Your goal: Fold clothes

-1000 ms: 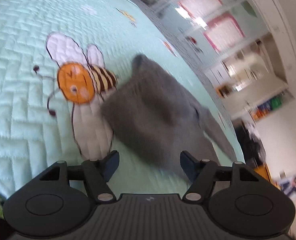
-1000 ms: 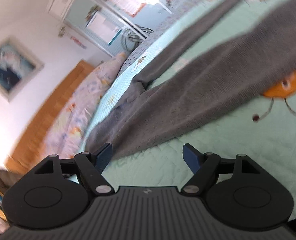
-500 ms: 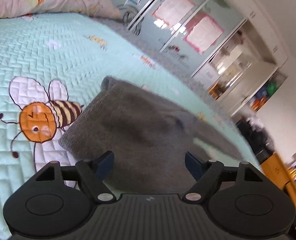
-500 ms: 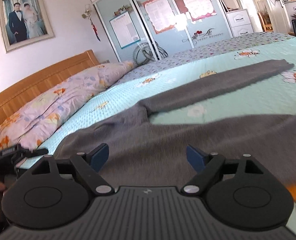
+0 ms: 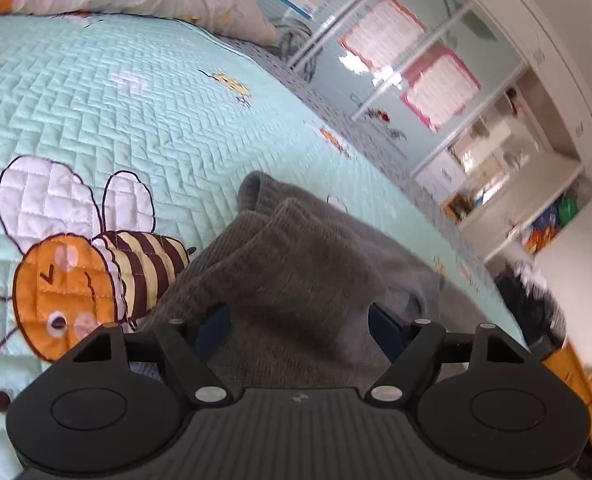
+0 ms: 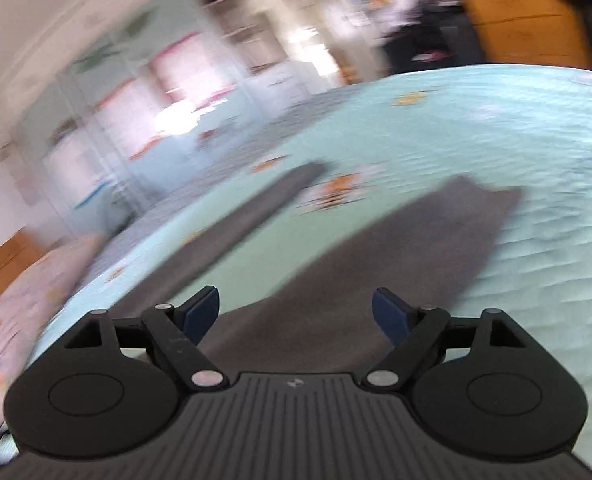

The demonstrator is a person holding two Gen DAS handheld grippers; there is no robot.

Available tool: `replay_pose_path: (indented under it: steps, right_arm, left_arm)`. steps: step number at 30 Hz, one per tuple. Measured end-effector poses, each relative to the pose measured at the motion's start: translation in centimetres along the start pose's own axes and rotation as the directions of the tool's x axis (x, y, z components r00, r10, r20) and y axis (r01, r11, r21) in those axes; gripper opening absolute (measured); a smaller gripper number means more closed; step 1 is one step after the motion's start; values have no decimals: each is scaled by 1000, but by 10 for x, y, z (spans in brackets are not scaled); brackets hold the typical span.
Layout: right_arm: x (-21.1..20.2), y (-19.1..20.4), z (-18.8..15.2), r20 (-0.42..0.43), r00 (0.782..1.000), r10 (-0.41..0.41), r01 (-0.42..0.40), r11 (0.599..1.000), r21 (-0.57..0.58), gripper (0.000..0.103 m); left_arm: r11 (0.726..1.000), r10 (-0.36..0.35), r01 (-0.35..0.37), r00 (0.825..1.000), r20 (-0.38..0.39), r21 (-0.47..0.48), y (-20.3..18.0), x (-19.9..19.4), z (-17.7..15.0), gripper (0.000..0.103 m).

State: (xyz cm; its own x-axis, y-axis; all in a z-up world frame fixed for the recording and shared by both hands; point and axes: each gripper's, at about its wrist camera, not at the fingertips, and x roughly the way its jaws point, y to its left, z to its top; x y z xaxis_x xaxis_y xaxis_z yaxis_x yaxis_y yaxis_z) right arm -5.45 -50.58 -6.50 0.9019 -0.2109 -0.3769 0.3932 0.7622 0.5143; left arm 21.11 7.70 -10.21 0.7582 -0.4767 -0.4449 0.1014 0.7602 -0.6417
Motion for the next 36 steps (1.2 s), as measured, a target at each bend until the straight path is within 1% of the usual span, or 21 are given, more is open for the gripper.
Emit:
replay_pose_path:
  steps: [2,4,6,7,8,9,11,13,15,16,17,18,20,21,24,26,28,29,33,34,36]
  right_arm:
    - [5,37,-19,-55,994,96,-101,991,-89,86]
    - [14,82,-45,-143,974,175,-201,958,-202,86]
    - [21,130,-76,-240,941,240,-313,888,-337,86]
    - [23,155,-93,-291,919,265,-370,835,-407,86]
    - [23,181,-111,-337,900,277,-421,757,-499,85]
    - [20,199,-126,-356,892,278,-444,683,-580,85]
    - [14,230,-158,-351,899,262,-438,503,-746,85]
    - [11,247,-180,-313,919,241,-384,356,-852,85]
    - [15,257,-194,-269,933,238,-319,201,-926,81]
    - [16,263,-201,-255,940,229,-289,133,-948,72]
    - [18,267,-207,-241,946,218,-262,69,-963,58]
    - [22,267,-211,-235,952,195,-245,28,-969,51]
    - [31,268,-222,-227,962,155,-226,-24,-974,30]
    - [34,271,-227,-217,966,144,-212,-48,-976,26]
    - [47,277,-240,-174,975,135,-155,-140,-978,22]
    - [53,282,-245,-162,979,126,-135,-194,-972,12]
    - [56,284,-248,-156,980,122,-125,-229,-965,5]
    - [56,284,-249,-153,980,123,-121,-239,-964,4]
    - [46,279,-245,-149,976,159,-110,-230,-967,4]
    - [38,278,-242,-147,973,176,-106,-223,-969,3]
    - [13,281,-228,-139,965,222,-98,-185,-978,3]
  left_arm:
    - [1000,-14,14,999,35,-12,-1,-12,-7,78]
    - [1000,6,-7,998,70,14,-4,-30,-15,79]
    - [1000,26,-27,995,101,14,-3,-49,-23,83]
    - [999,35,-37,993,117,13,-3,-59,-27,85]
    - [999,43,-45,991,129,9,-1,-66,-31,85]
    - [999,51,-52,989,142,4,1,-73,-35,85]
    - [998,66,-65,985,160,-10,4,-82,-39,85]
    - [997,77,-72,981,179,-36,8,-86,-38,85]
    - [996,80,-71,978,191,-53,11,-88,-37,85]
    - [996,77,-68,979,191,-56,12,-87,-35,85]
    - [996,75,-65,979,191,-60,12,-86,-34,85]
    - [996,72,-62,980,187,-62,14,-85,-34,85]
    - [996,66,-55,982,177,-67,17,-83,-33,85]
    - [996,63,-52,982,176,-69,17,-83,-34,85]
    - [996,57,-44,983,172,-78,18,-85,-36,86]
    - [995,55,-41,984,168,-90,20,-84,-36,86]
    - [994,55,-39,985,164,-98,21,-84,-36,87]
    - [994,55,-39,985,162,-100,21,-84,-36,87]
    - [994,52,-35,985,165,-102,22,-84,-35,87]
    - [994,50,-33,984,169,-104,22,-85,-35,87]
    - [994,42,-23,982,182,-109,22,-87,-36,87]
